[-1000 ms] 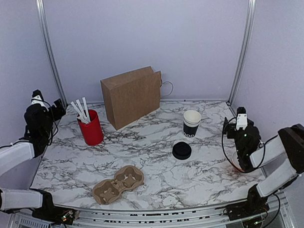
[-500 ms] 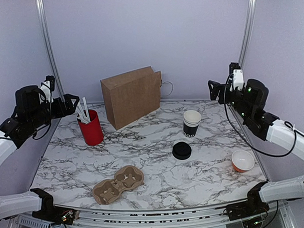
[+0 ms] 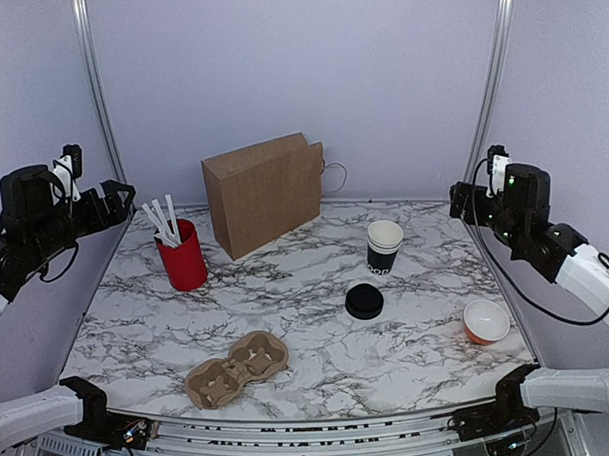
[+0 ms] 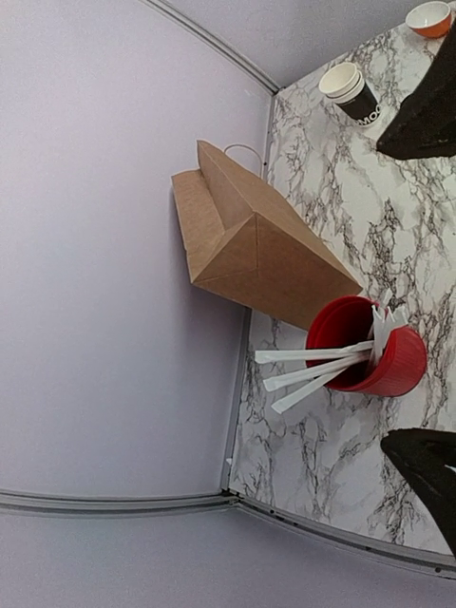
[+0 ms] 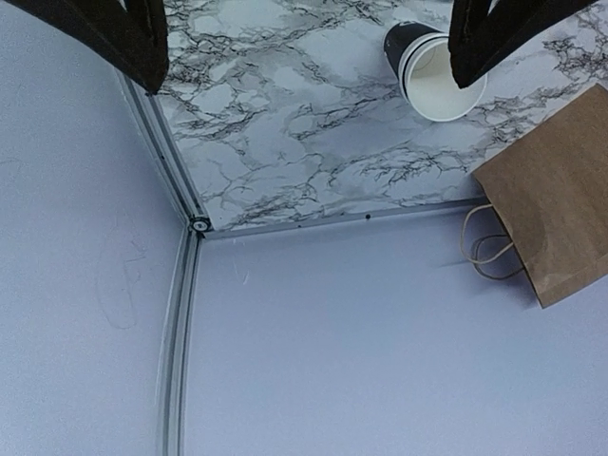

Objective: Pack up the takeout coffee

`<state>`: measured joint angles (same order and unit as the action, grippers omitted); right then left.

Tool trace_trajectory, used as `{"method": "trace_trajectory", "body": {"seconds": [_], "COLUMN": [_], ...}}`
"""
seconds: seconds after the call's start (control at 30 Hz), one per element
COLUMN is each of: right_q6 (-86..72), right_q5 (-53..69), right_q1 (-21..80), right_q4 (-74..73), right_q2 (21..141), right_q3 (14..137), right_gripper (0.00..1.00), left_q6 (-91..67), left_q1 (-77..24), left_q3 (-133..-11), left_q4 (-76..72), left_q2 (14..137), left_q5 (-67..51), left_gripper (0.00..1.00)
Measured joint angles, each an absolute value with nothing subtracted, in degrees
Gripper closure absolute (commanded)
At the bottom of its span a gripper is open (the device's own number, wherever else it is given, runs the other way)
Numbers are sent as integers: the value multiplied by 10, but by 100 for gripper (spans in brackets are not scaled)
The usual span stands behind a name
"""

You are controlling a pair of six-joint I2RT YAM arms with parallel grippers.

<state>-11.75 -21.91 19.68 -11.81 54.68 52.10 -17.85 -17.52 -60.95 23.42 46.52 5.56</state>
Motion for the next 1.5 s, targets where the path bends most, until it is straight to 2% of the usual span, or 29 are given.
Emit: {"method": "trace_trajectory", "body": {"seconds": [0.63, 1.0, 1.23, 1.37, 1.5], "right_q6": [-214, -238, -238, -233, -225], "right_q5": [-101, -22, -35, -43, -48], "right_q1": [190, 173, 204, 206, 206], "right_q4": [-169, -179, -219, -235, -249], "right_q2": [646, 723, 813, 865, 912], "right_q3": [513, 567, 635, 667, 701], "right_gripper": [0, 4, 18, 37, 44], "left_q6": [-191, -200, -200, -203, -203], "left_q1": [-175, -175, -175, -175, -175], "left_q3": [-494, -439, -434, -428, -426], "left_q4": [191, 162, 161, 160, 160], "left_q2": [468, 425, 404, 390, 385], "left_q5": [5, 13, 14, 9, 9], "left_gripper": [1, 1, 1, 1, 1]}}
